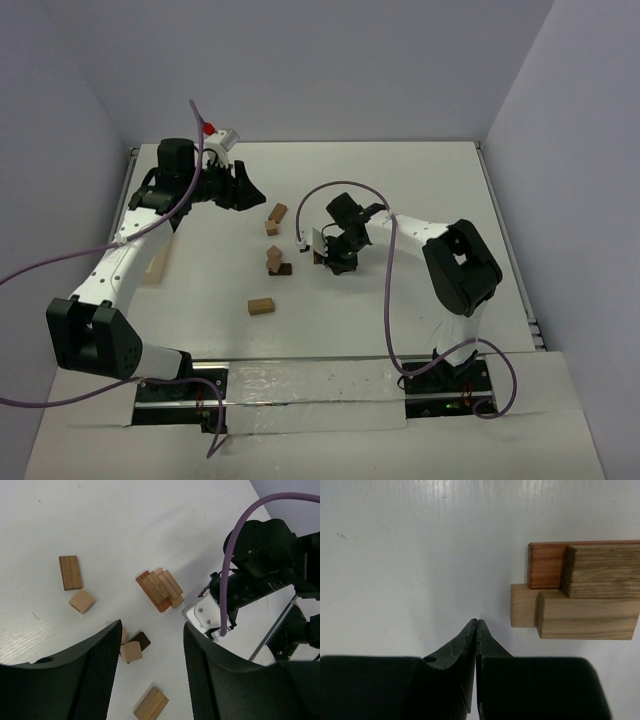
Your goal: Build the wood block tower
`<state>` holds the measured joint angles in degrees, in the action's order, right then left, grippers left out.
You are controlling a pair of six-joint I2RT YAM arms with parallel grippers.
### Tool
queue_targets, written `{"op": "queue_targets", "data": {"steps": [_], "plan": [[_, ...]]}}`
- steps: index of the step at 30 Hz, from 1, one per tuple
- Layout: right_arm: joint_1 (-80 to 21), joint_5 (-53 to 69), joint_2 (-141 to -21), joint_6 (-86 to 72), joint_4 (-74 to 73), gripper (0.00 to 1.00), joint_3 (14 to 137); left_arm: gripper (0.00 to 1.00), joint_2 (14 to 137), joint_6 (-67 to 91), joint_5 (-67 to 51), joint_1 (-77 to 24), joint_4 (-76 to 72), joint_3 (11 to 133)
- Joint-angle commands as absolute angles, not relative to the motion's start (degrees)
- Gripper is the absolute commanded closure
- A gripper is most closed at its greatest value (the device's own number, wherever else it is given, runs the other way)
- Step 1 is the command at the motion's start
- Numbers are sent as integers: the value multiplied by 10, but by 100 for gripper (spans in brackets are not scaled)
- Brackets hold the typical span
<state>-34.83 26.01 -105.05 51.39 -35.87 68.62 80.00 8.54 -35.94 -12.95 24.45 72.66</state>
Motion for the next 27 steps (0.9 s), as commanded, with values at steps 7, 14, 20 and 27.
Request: {"op": "queue_targets", "data": {"steps": [7,14,20,27], "plan": [[-348,224,-1063,515,-351,89,709,40,811,82,-379,-126,237,762],[-353,219,-1056,508,-330,83,694,40,815,83,-380,-126,237,764],[-358,216,-1062,504,-330,78,700,40,816,82,-381,-126,237,765],[-362,217,-1066,504,-330,71,706,40,814,81,-379,-126,239,764]]}}
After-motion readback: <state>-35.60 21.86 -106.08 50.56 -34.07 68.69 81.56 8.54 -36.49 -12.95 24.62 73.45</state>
